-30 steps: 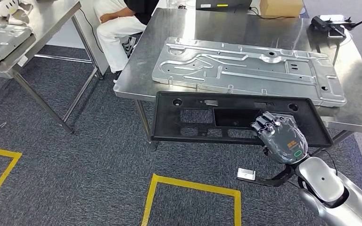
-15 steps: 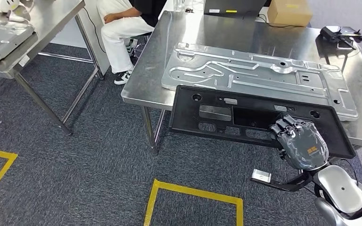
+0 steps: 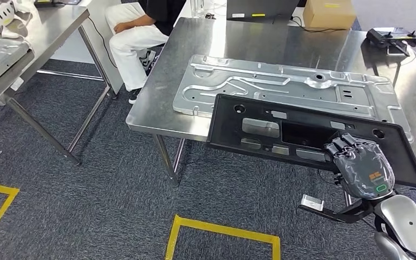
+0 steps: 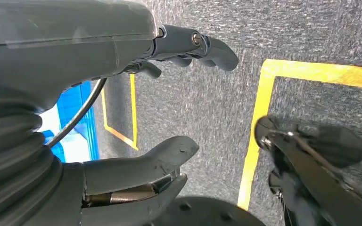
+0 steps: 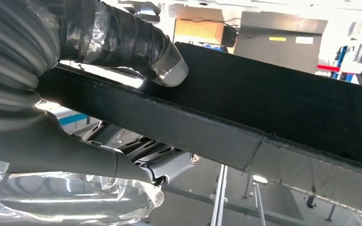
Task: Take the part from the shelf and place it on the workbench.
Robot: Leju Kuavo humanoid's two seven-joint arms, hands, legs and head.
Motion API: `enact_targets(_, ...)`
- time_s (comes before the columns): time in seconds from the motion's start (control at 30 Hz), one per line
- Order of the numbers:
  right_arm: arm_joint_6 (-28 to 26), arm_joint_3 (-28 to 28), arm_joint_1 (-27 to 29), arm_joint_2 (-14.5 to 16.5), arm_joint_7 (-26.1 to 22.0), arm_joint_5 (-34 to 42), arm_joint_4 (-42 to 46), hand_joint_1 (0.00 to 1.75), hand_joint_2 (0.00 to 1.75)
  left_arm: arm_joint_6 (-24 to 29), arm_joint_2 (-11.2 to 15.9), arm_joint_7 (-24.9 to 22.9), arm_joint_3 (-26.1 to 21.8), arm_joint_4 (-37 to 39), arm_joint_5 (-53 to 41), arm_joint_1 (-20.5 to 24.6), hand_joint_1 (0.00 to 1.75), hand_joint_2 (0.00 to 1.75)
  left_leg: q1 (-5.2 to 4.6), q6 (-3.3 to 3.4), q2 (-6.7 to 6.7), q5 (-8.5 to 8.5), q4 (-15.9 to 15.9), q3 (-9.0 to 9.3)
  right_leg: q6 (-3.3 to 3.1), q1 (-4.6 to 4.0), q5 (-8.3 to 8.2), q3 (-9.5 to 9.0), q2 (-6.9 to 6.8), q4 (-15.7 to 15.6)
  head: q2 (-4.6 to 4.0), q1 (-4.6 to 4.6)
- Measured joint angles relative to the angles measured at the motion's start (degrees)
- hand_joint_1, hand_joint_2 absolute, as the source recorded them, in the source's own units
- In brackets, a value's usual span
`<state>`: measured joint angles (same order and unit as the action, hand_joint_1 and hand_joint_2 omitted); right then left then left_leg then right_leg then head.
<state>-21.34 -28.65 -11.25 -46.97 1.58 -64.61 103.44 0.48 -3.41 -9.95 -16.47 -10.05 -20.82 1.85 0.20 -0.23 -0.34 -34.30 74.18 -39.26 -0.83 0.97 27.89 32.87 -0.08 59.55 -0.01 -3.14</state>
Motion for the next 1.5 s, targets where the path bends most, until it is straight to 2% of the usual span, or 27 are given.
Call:
enact_targets(0.03, 0.0, 0.0, 0.2, 0.0, 0.0, 0.0, 0.0, 1.75, 1.75, 0.0, 0.0, 0.0, 0.0, 0.0, 0.0, -0.1, 0.0, 1.75, -0.04, 0.25, 0.0, 1.87, -1.8, 0.05, 0.02, -0.08, 0.44, -0.63, 0.03, 0.0, 0.0, 0.0)
enact_targets(0.1, 0.1, 0.2, 0.4, 0.0, 0.0, 0.0, 0.0, 1.75, 1.75, 0.0, 0.0, 0.0, 0.0, 0.0, 0.0, -0.3, 0.0, 1.75, -0.31, 1.12, 0.01, 7.04, -8.8, 1.99, 0.15, -0.22, 1.35, -1.97, 0.06, -0.1, 0.0, 0.04)
enact_targets(0.13, 0.2, 0.3, 0.4, 0.0, 0.0, 0.0, 0.1, 1.75, 1.75, 0.0, 0.1, 0.0, 0.0, 0.0, -0.1, -0.3, 0.0, 1.75, -0.57, 1.59, 0.03, 8.13, -11.8, 2.86, 0.32, -0.25, 1.72, -2.43, 0.1, -0.2, -0.01, 0.05)
enact_targets(0.17, 0.3, 0.4, 0.4, 0.0, 0.0, 0.0, 0.1, 1.75, 1.75, 0.0, 0.1, 0.0, 0.0, 0.0, -0.1, -0.3, 0.0, 1.75, -0.81, 2.04, 0.02, 8.62, -13.7, 3.52, 0.6, -0.24, 1.98, -2.71, 0.11, -0.3, -0.01, 0.08)
enact_targets(0.23, 0.5, 0.7, 0.7, 0.1, -0.2, 0.0, 0.3, 1.75, 1.75, 0.0, 0.1, 0.0, 0.0, 0.0, -0.1, -0.3, 0.0, 1.75, -1.1, 2.82, -0.04, 8.21, -15.1, 4.09, 1.3, -0.21, 1.91, -3.12, 0.12, -0.1, -0.01, 0.1)
enact_targets(0.33, 0.7, 1.2, 1.1, 0.1, -0.4, 0.0, 0.5, 1.75, 1.75, 0.1, 0.1, 0.0, -0.1, 0.0, -0.1, -0.4, 0.0, 1.75, -0.75, 3.57, -0.09, 9.0, -16.6, 6.35, 1.96, -0.06, 2.61, -2.86, 0.09, 2.5, 0.0, 0.17)
enact_targets(0.37, 0.7, 1.4, 1.1, 0.1, -0.4, 0.0, 0.5, 1.75, 1.75, 0.1, 0.1, 0.0, -0.1, 0.0, -0.1, -0.3, 0.0, 1.75, -0.67, 3.7, -0.08, 8.97, -16.9, 6.98, 2.12, 0.02, 3.7, -1.63, 0.1, 4.8, -0.01, 0.2)
enact_targets(0.43, 0.8, 1.8, 1.2, 0.1, -0.4, 0.0, 0.5, 1.75, 1.75, 0.1, 0.1, 0.0, -0.1, 0.0, -0.1, -0.2, 0.0, 1.75, -0.66, 3.85, -0.11, 8.54, -17.0, 7.45, 2.59, 0.17, 6.41, 2.39, 0.11, 10.9, -0.01, 0.25)
enact_targets(0.47, 0.8, 1.8, 1.3, 0.1, -0.5, 0.0, 0.5, 1.75, 1.75, 0.1, 0.1, 0.0, -0.1, 0.0, -0.1, -0.2, 0.0, 1.75, -0.64, 3.82, -0.14, 8.24, -17.0, 7.68, 2.85, 0.32, 7.1, 4.3, 0.1, 13.1, -0.02, 0.25)
enact_targets(0.5, 0.9, 1.9, 1.5, 0.1, -0.5, 0.0, 0.5, 1.75, 1.75, 0.1, 0.1, 0.1, -0.1, 0.0, -0.2, -0.2, 0.0, 1.75, -0.6, 3.72, -0.17, 7.9, -17.0, 8.0, 3.12, 0.52, 6.76, 5.54, 0.09, 13.8, -0.02, 0.25)
enact_targets(0.53, 1.1, 2.0, 1.6, 0.1, -0.6, 0.0, 0.5, 1.75, 1.75, 0.1, 0.0, 0.1, -0.1, 0.0, -0.2, -0.2, 0.0, 1.75, -0.52, 3.55, -0.19, 7.5, -16.9, 8.45, 3.41, 0.74, 5.08, 5.8, 0.08, 12.6, -0.01, 0.25)
enact_targets(0.6, 1.4, 2.3, 1.7, 0.1, -0.9, 0.0, 0.5, 1.75, 1.75, 0.1, 0.0, 0.1, -0.1, 0.0, -0.3, -0.3, 0.0, 1.75, -0.26, 2.96, -0.19, 6.5, -16.7, 9.45, 3.86, 1.12, -0.12, 4.21, 0.09, 6.4, -0.01, 0.25)
enact_targets(0.63, 1.6, 2.5, 1.7, 0.2, -1.0, 0.0, 0.5, 1.75, 1.75, 0.1, -0.1, 0.1, -0.2, 0.0, -0.4, -0.3, 0.0, 1.75, -0.19, 2.57, -0.2, 5.99, -16.5, 9.81, 3.89, 1.09, -1.35, 3.5, 0.05, 3.4, -0.01, 0.29)
enact_targets(0.7, 1.8, 2.7, 1.7, 0.2, -1.2, 0.0, 0.5, 1.75, 1.75, 0.1, -0.1, 0.1, -0.2, 0.0, -0.4, -0.2, 0.0, 1.75, -0.22, 1.67, -0.18, 5.2, -16.1, 10.06, 3.11, 0.75, -1.57, 2.94, 0.0, 0.9, -0.01, 0.33)
enact_targets(0.8, 2.0, 3.0, 1.9, 0.3, -1.4, 0.0, 0.5, 1.75, 1.75, 0.1, -0.1, 0.1, -0.2, 0.0, -0.6, -0.1, 0.0, 1.75, -0.24, 0.67, -0.1, 4.47, -15.0, 10.28, 1.37, 0.68, -1.44, 2.38, 0.05, 0.7, -0.01, 0.31)
enact_targets(0.87, 2.0, 3.3, 1.9, 0.3, -1.4, 0.0, 0.5, 1.75, 1.75, 0.1, -0.1, 0.1, -0.2, 0.0, -0.7, 0.1, 0.0, 1.75, -0.08, 0.17, -0.01, 2.87, -11.4, 8.53, 0.65, 0.71, -1.04, 1.62, 0.05, 0.6, -0.01, 0.29)
enact_targets(0.97, 2.0, 3.5, 1.9, 0.3, -1.5, 0.0, 0.5, 1.75, 1.75, 0.1, -0.1, 0.1, -0.2, 0.0, -0.7, 0.1, 0.0, 1.75, -0.02, -0.23, 0.04, -1.02, -1.2, 2.09, 0.19, 0.44, -0.25, 0.85, 0.01, 0.5, -0.01, 0.27)
enact_targets(1.0, 2.1, 3.5, 1.9, 0.3, -1.6, 0.0, 0.5, 1.75, 1.75, 0.1, -0.1, 0.1, -0.2, 0.0, -0.7, 0.1, 0.0, 1.75, -0.05, -0.12, 0.04, -1.13, 0.6, 0.42, 0.13, 0.32, 0.09, 0.49, 0.03, 0.5, -0.01, 0.27)
enact_targets(1.03, 2.2, 3.5, 1.9, 0.3, -1.7, 0.1, 0.5, 1.75, 1.75, 0.1, -0.1, 0.1, -0.2, 0.0, -0.7, 0.0, 0.0, 1.75, -0.13, 0.16, 0.04, 0.03, 0.3, -0.29, 0.09, 0.16, 0.46, 0.0, 0.05, 0.5, -0.01, 0.27)
enact_targets(1.07, 2.4, 3.5, 1.9, 0.3, -1.8, 0.1, 0.5, 1.75, 1.75, 0.0, -0.1, 0.1, -0.2, 0.0, -0.8, 0.0, 0.0, 1.75, -0.26, 0.64, 0.04, 2.34, -2.1, -0.02, 0.05, -0.02, 0.87, -0.61, 0.06, 0.5, -0.01, 0.27)
enact_targets(1.13, 2.7, 3.6, 1.9, 0.4, -1.9, 0.2, 0.5, 1.75, 1.75, 0.0, 0.0, 0.1, -0.2, 0.0, -0.8, -0.2, 0.0, 1.75, -0.87, 2.14, 0.07, 7.48, -9.3, 1.99, 0.1, -0.31, 1.66, -1.77, 0.07, 0.3, -0.01, 0.32)
enact_targets(1.2, 2.9, 3.6, 1.7, 0.6, -2.2, 0.2, 0.5, 1.75, 1.75, 0.0, 0.1, 0.1, -0.2, 0.0, -0.9, -0.1, 0.0, 1.75, -1.58, 3.51, 0.09, 8.53, -13.7, 3.42, 0.54, -0.23, 2.17, -2.38, 0.1, -0.1, -0.01, 0.35)
enact_targets(1.23, 2.9, 3.5, 1.7, 0.7, -2.3, 0.2, 0.5, 1.75, 1.75, 0.0, 0.1, 0.1, -0.2, 0.0, -0.9, -0.1, 0.0, 1.75, -1.79, 3.97, 0.05, 8.11, -14.6, 3.78, 0.88, -0.18, 2.09, -2.72, 0.09, -0.2, -0.01, 0.34)
enact_targets(1.33, 3.0, 3.6, 1.4, 1.0, -2.5, 0.2, 0.4, 1.75, 1.75, 0.0, 0.1, 0.1, -0.2, 0.0, -0.9, -0.2, 0.0, 1.75, -1.53, 4.53, -0.03, 8.91, -17.5, 6.39, 1.77, -0.1, 1.84, -3.51, 0.07, 0.8, -0.01, 0.35)
enact_targets(1.4, 3.1, 3.6, 1.0, 1.0, -2.5, 0.2, 0.4, 1.75, 1.75, 0.0, 0.1, 0.1, -0.2, 0.0, -0.9, -0.2, 0.0, 1.75, -1.28, 4.52, 0.0, 9.02, -18.2, 7.86, 2.07, 0.09, 3.86, -1.57, 0.09, 4.6, -0.01, 0.42)
enact_targets(1.47, 3.1, 3.6, 0.9, 1.1, -2.5, 0.2, 0.3, 1.75, 1.75, 0.0, 0.0, 0.1, -0.2, 0.0, -0.9, 0.0, 0.0, 1.75, -1.25, 4.48, -0.06, 8.51, -18.2, 8.39, 2.54, 0.27, 6.38, 2.48, 0.09, 10.3, -0.01, 0.44)
enact_targets(1.5, 3.1, 3.5, 0.9, 1.1, -2.5, 0.2, 0.3, 1.75, 1.75, 0.0, 0.0, 0.1, -0.2, 0.0, -0.9, 0.0, 0.0, 1.75, -1.22, 4.37, -0.12, 8.12, -18.1, 8.7, 2.85, 0.41, 6.83, 4.26, 0.08, 12.1, 0.0, 0.45)
